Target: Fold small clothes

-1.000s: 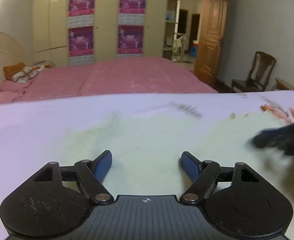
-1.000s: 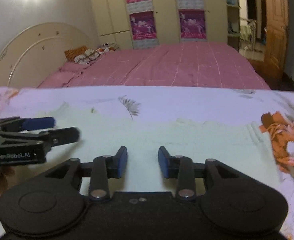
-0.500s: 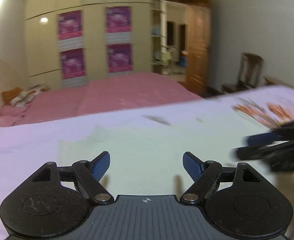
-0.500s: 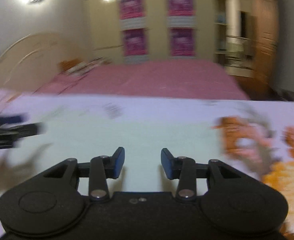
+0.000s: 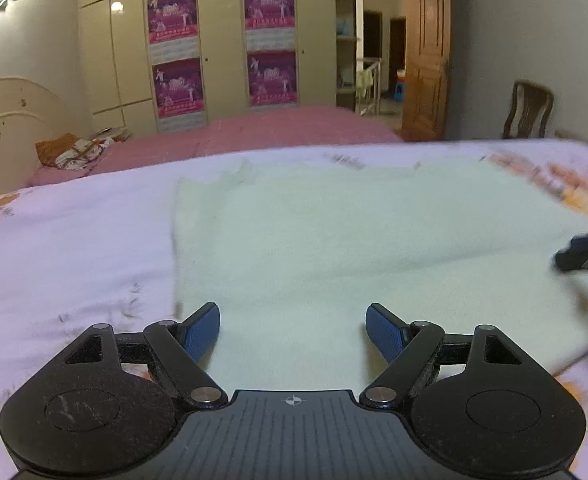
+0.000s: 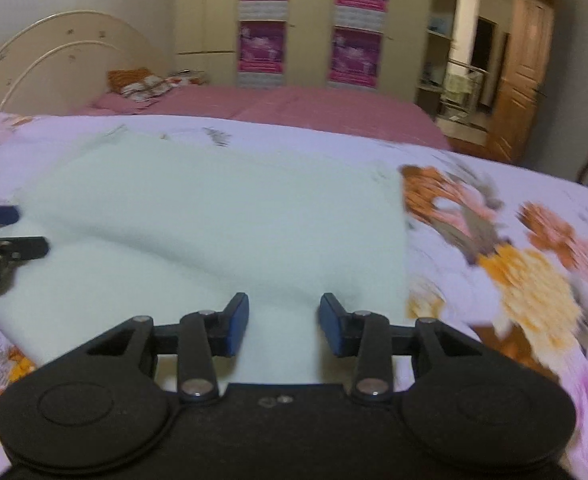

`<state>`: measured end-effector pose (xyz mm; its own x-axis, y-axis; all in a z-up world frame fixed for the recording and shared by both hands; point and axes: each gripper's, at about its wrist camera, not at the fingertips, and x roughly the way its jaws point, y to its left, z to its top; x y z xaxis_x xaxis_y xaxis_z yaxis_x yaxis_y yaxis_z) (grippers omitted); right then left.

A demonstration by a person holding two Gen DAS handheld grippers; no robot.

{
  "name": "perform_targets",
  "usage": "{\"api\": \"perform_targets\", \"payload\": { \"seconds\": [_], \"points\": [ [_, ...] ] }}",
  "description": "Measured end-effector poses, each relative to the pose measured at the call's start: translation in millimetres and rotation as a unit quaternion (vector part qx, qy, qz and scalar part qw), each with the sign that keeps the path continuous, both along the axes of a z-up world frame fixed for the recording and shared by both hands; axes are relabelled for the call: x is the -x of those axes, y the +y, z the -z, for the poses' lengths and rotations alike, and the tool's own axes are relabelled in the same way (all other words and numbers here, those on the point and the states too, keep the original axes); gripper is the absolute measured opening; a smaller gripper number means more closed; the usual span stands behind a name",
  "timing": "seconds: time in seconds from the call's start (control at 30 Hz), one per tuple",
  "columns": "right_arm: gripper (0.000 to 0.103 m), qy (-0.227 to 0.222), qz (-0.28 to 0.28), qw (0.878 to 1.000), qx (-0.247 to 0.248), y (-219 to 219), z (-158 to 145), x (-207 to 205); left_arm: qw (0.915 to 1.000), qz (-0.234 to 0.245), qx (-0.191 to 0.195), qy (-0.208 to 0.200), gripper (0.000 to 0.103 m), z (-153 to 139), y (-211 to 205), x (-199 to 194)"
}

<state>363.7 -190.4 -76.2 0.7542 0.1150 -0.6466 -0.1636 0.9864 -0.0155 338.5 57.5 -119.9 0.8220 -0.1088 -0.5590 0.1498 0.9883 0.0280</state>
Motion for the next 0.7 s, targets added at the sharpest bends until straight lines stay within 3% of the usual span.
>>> {"api": "perform_targets", "payload": {
  "seconds": [0.17,0.33,0.5,0.7],
  "points": [
    [0.038,-0.011,-0.065,0.997,-0.034,40.0,-3.2,31.2,0.9994,0.033,0.004,-0.001,0.080,0.8,-39.1,19.9],
    [0.038,-0.002,-0.067,0.998,-0.012,57.6,5.4,47.2,0.9995,0.024,-0.003,0.019,0.080,14.1,-39.1,32.9],
    [0.037,0.002,-0.029,1.000,-0.007,28.6,5.1,55.4,0.9997,-0.006,0.013,0.022,0.081,16.0,-12.3,35.8],
    [0.038,0.008,0.034,0.999,0.007,-19.8,7.2,66.3,0.9992,-0.033,0.005,0.022,0.084,18.5,7.9,41.7]
  ]
}}
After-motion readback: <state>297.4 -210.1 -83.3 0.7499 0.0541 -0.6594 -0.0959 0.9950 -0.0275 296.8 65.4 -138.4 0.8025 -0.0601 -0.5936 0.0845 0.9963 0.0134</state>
